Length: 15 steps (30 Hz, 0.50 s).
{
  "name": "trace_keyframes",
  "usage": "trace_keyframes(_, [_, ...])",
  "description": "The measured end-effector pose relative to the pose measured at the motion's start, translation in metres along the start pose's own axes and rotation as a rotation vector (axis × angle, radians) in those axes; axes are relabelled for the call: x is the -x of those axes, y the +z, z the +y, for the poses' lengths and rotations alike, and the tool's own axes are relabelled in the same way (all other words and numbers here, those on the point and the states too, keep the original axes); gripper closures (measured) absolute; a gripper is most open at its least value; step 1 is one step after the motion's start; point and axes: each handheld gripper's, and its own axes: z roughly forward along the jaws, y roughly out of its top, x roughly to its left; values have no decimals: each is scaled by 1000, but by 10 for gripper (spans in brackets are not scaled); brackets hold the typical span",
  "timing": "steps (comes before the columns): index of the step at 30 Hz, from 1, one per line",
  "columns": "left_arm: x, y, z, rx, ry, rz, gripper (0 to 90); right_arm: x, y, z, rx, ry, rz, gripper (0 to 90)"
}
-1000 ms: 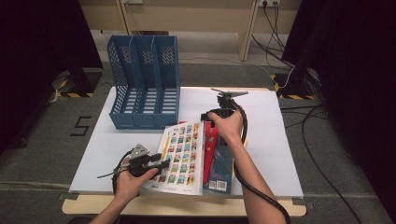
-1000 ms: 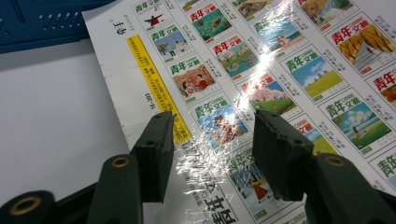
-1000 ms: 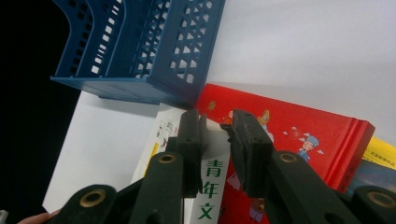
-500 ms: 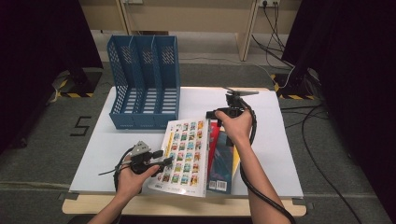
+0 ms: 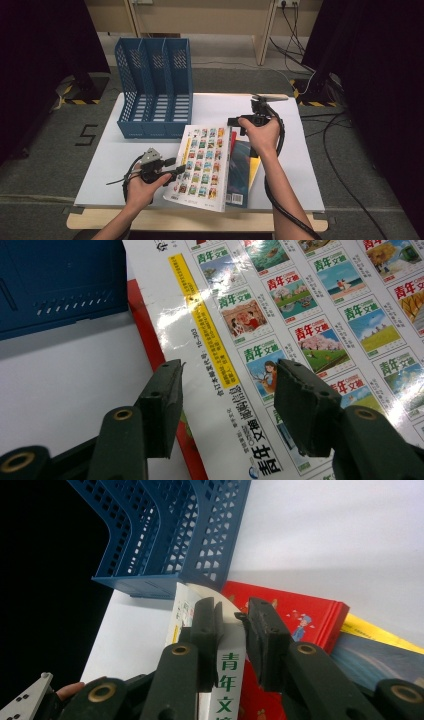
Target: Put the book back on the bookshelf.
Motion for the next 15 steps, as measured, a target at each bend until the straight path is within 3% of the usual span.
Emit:
trace_keyframes(10, [5, 0, 13, 29, 14, -17, 447, 6, -18, 6, 65, 22, -31, 755])
trace_keyframes(15, [10, 3, 29, 40, 25, -46, 430, -2, -24, 12, 119, 12, -63, 756])
